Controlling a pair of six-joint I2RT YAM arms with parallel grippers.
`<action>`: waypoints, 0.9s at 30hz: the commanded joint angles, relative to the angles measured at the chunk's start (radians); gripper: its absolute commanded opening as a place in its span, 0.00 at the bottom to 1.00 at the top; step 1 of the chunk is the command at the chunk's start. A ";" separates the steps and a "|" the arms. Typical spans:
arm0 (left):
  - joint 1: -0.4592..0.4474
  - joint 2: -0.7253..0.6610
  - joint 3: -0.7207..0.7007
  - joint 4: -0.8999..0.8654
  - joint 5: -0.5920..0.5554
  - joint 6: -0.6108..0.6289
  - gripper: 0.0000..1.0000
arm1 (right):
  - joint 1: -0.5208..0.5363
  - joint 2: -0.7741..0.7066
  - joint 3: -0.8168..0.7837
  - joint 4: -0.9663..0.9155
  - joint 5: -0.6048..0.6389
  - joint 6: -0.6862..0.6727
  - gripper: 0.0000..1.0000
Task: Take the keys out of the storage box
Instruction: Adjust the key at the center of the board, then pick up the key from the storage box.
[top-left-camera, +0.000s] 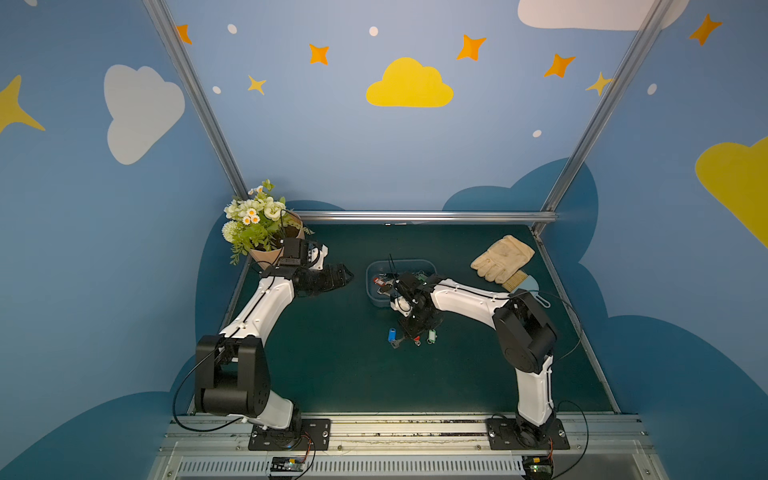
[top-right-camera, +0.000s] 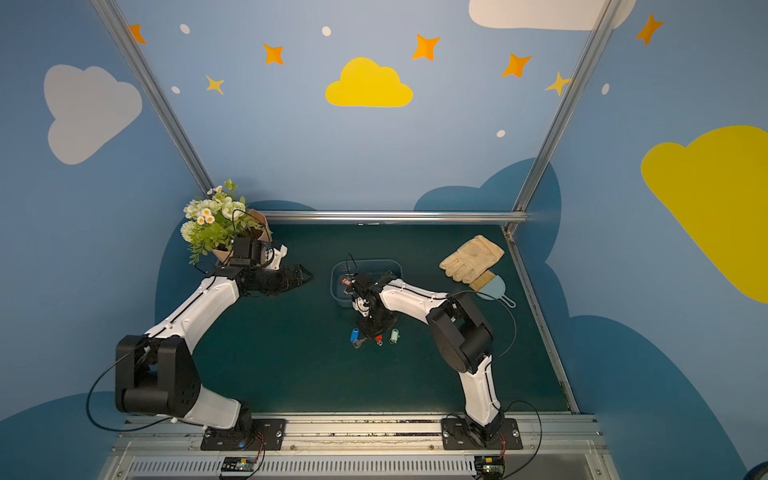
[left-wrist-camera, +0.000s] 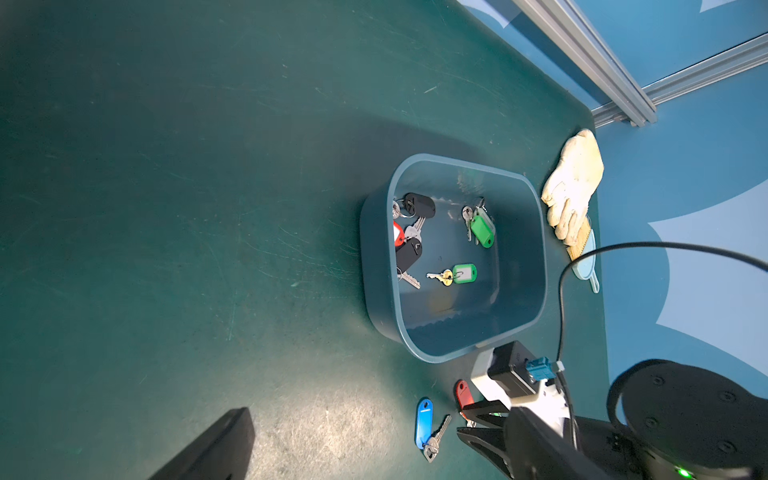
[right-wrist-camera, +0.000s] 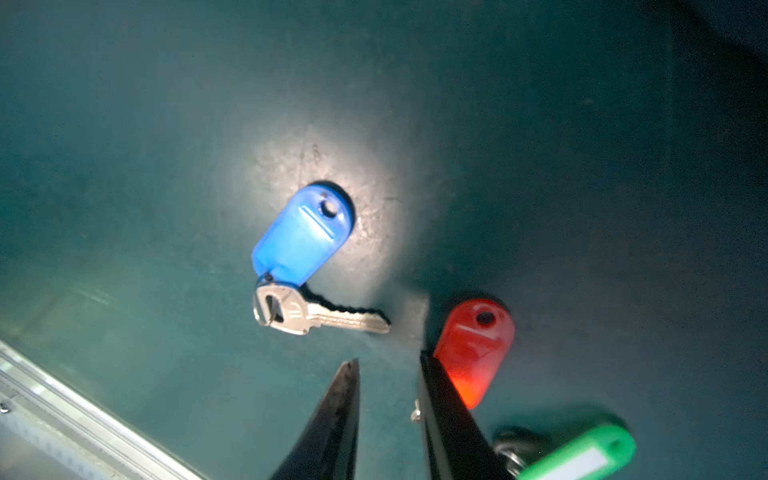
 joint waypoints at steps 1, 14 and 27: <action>0.006 -0.012 0.023 -0.021 0.005 0.014 1.00 | -0.007 -0.119 0.037 -0.034 -0.006 -0.029 0.34; 0.006 -0.013 0.032 0.020 0.028 -0.030 1.00 | -0.173 0.144 0.667 -0.221 0.053 0.038 0.42; 0.005 -0.044 0.021 0.000 0.002 -0.028 1.00 | -0.121 0.419 0.851 -0.176 0.019 -0.090 0.47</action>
